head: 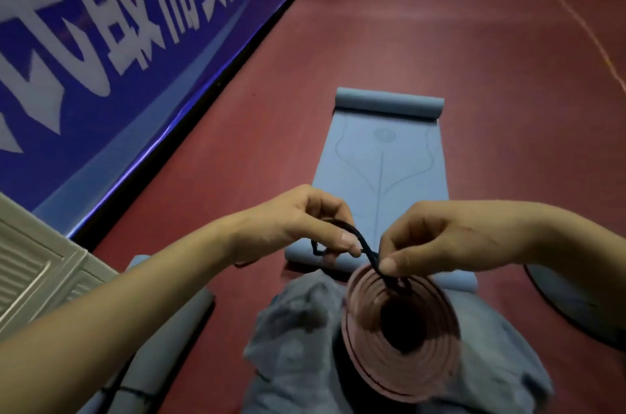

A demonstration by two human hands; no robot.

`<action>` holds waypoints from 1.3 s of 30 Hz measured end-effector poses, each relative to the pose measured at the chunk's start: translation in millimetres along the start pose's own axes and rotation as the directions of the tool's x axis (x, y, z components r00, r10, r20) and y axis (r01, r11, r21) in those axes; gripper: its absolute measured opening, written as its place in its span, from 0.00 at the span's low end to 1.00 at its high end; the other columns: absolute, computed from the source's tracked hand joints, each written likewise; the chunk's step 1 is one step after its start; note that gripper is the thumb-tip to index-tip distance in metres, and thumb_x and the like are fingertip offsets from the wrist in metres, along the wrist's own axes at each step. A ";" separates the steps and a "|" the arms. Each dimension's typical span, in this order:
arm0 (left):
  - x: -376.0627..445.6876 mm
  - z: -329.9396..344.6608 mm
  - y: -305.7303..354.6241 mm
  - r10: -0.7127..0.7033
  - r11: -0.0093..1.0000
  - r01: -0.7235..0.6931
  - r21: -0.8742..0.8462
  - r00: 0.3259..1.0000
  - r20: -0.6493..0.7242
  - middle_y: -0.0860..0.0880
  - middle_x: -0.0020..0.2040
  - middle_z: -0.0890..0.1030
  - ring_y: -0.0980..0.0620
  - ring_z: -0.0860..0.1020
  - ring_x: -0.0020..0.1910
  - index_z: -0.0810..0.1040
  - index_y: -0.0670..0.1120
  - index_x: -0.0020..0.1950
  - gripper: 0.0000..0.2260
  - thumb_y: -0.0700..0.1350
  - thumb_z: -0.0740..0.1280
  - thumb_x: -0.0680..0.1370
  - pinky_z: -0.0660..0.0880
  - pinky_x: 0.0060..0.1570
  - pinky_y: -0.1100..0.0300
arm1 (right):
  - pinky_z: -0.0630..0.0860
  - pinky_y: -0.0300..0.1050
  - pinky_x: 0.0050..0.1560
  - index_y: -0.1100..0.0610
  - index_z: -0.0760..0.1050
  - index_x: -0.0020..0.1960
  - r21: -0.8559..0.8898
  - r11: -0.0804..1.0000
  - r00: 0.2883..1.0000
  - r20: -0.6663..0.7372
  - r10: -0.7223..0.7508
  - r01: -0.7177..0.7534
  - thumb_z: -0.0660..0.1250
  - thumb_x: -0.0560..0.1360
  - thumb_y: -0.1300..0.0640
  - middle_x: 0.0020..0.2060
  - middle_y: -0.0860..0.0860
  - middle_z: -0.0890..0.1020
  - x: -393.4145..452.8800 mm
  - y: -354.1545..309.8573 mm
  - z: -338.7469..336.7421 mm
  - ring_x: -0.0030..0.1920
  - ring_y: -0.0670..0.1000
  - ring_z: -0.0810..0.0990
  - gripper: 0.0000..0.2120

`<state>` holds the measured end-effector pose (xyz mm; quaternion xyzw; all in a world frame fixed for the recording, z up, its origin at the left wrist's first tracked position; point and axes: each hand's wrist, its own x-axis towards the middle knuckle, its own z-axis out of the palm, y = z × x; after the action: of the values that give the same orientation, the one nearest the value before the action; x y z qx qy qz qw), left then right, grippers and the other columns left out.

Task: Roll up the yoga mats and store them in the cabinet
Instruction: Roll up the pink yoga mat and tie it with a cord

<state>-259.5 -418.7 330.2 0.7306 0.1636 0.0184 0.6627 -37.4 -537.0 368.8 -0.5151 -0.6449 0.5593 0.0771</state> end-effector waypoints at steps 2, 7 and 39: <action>-4.7 14.5 16.0 0.035 0.998 -0.035 0.043 0.999 -0.007 0.47 0.38 0.83 0.53 0.75 0.34 0.82 0.41 0.47 0.02 0.35 0.71 0.76 0.72 0.38 0.64 | 0.59 0.41 0.33 0.52 0.80 0.41 0.144 0.990 0.998 0.056 0.004 -0.012 0.66 0.81 0.51 0.32 0.47 0.72 -15.8 -1.4 17.9 0.32 0.46 0.65 0.11; -9.6 42.0 49.8 0.045 0.975 -0.034 0.220 0.998 -0.043 0.42 0.40 0.84 0.54 0.74 0.34 0.80 0.38 0.46 0.06 0.35 0.67 0.82 0.72 0.38 0.62 | 0.69 0.59 0.51 0.55 0.83 0.42 0.373 0.919 0.989 0.010 -0.146 0.132 0.58 0.74 0.50 0.43 0.68 0.77 -34.7 2.1 47.8 0.48 0.65 0.71 0.16; 7.1 70.6 -37.8 -0.269 0.010 0.370 0.929 0.896 -0.353 0.56 0.78 0.67 0.45 0.51 0.82 0.40 0.53 0.84 0.70 0.81 0.71 0.54 0.58 0.76 0.46 | 0.45 0.83 0.68 0.47 0.35 0.82 -0.498 0.690 0.829 -0.485 0.279 -0.525 0.80 0.60 0.36 0.82 0.41 0.42 -52.7 77.3 80.3 0.79 0.51 0.60 0.69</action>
<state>-243.7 -482.2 283.5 0.9227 0.3177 -0.2177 -0.0189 -22.8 -640.2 302.8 -0.7383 -0.6318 0.2139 -0.1004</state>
